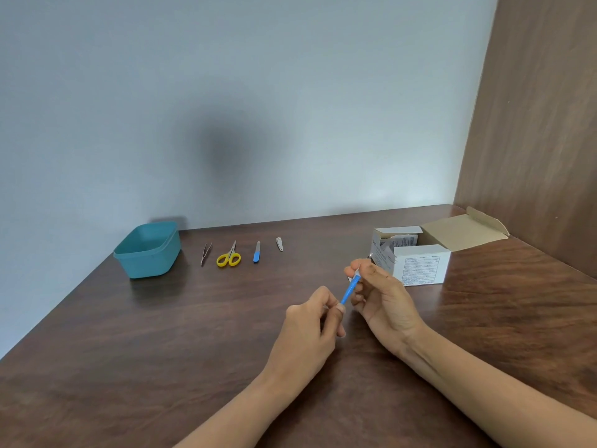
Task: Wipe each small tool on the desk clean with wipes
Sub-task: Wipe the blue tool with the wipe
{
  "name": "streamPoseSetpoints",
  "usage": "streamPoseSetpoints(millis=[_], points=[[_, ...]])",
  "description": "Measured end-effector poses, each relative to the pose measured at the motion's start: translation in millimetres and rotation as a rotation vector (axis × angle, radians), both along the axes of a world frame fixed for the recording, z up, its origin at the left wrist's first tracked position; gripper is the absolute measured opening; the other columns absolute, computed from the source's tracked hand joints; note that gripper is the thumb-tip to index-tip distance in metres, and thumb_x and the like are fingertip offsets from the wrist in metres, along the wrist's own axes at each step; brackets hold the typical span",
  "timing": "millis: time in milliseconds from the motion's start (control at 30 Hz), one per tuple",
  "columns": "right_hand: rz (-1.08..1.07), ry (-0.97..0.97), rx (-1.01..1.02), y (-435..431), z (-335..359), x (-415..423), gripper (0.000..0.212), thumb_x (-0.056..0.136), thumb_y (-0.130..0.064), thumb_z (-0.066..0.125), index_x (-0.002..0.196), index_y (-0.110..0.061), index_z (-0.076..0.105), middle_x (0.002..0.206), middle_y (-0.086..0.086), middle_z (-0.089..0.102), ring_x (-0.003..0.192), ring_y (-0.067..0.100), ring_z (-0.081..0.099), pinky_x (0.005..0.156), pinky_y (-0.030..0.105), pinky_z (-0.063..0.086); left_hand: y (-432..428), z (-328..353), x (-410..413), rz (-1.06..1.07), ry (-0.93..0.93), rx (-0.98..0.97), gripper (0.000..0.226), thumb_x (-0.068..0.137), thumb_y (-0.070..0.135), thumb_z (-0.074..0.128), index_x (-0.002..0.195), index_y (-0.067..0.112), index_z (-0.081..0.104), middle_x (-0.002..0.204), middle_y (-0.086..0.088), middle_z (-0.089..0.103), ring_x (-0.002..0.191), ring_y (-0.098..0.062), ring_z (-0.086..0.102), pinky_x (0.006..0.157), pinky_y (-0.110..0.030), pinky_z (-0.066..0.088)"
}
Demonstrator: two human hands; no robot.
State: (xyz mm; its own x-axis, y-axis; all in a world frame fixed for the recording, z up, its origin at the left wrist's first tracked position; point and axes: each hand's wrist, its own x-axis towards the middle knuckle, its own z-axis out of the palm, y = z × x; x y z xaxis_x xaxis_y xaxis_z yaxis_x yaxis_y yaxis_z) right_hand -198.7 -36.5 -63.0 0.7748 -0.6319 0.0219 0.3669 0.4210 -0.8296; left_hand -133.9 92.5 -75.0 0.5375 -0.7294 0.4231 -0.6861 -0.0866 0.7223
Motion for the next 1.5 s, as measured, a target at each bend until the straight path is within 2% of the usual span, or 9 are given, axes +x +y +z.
streamPoseSetpoints(millis=[133,400,567,700,800,900,1000,1133,1500], points=[[-0.002,-0.013,0.043,-1,0,0,0.014,0.091,-0.016,0.051,0.09,-0.01,0.064,0.078,-0.001,0.071,0.062,0.006,0.046,0.059,0.018,0.038,0,-1,-1,-0.01,-0.02,0.005,0.019,0.098,0.017,0.049,0.08,0.013,0.051,0.061,0.006,0.063,0.05,-0.005,0.05,0.054,-0.01,0.035],[-0.023,-0.048,0.04,-5,3,-1,0.012,0.057,-0.024,0.076,0.068,-0.018,0.075,0.075,-0.004,0.068,0.055,0.003,0.045,0.053,0.014,0.038,1,-1,-1,-0.008,-0.061,-0.006,0.018,0.097,0.018,0.051,0.079,0.017,0.051,0.059,0.009,0.062,0.052,-0.004,0.054,0.058,-0.009,0.04],[0.021,-0.041,0.035,-8,1,-2,0.005,0.074,-0.019,0.065,0.075,-0.016,0.069,0.077,-0.002,0.065,0.058,0.004,0.044,0.057,0.018,0.037,0,-2,1,-0.009,-0.053,0.003,0.017,0.097,0.02,0.051,0.081,0.015,0.051,0.059,0.008,0.062,0.052,-0.005,0.054,0.057,-0.01,0.04],[0.079,-0.06,0.078,-9,0,-2,0.017,0.072,-0.025,0.07,0.084,-0.013,0.068,0.076,-0.002,0.067,0.065,0.008,0.049,0.06,0.02,0.042,0,-2,1,-0.011,-0.046,0.007,0.017,0.097,0.018,0.052,0.081,0.013,0.052,0.059,0.007,0.062,0.053,-0.006,0.056,0.057,-0.009,0.04],[0.162,-0.078,0.048,-10,-2,-2,0.046,0.043,-0.038,0.094,0.081,-0.017,0.077,0.083,-0.002,0.071,0.068,0.006,0.054,0.059,0.018,0.045,0,-2,2,-0.006,-0.042,0.007,0.017,0.097,0.018,0.052,0.081,0.013,0.052,0.059,0.007,0.063,0.053,-0.006,0.056,0.057,-0.009,0.039],[0.2,-0.03,-0.041,-8,-5,-2,0.056,0.034,-0.042,0.096,0.081,-0.018,0.078,0.088,0.0,0.073,0.067,0.004,0.057,0.058,0.017,0.044,1,-2,1,-0.011,-0.048,0.011,0.018,0.097,0.019,0.052,0.08,0.016,0.05,0.059,0.009,0.062,0.054,-0.003,0.056,0.056,-0.009,0.038],[0.214,0.01,-0.099,-5,-5,-3,0.048,0.044,-0.041,0.092,0.082,-0.016,0.078,0.088,0.002,0.073,0.068,0.003,0.059,0.059,0.017,0.044,2,-2,1,-0.014,-0.066,0.007,0.017,0.097,0.019,0.052,0.081,0.015,0.049,0.06,0.01,0.062,0.055,-0.003,0.057,0.056,-0.009,0.039],[0.204,0.072,-0.177,1,-4,-4,0.018,0.072,-0.024,0.069,0.083,-0.012,0.075,0.083,0.004,0.071,0.066,0.008,0.049,0.064,0.021,0.037,4,2,-1,0.003,-0.06,-0.046,0.017,0.096,0.012,0.053,0.079,0.014,0.049,0.061,0.007,0.063,0.051,-0.002,0.055,0.054,-0.007,0.037],[0.013,0.016,0.036,-7,2,-4,0.017,0.072,-0.02,0.068,0.088,-0.014,0.07,0.085,-0.001,0.07,0.056,0.003,0.045,0.056,0.016,0.036,2,3,-2,-0.003,-0.007,-0.04,0.019,0.094,0.014,0.057,0.076,0.014,0.052,0.059,0.007,0.064,0.047,-0.002,0.051,0.053,-0.007,0.035]])
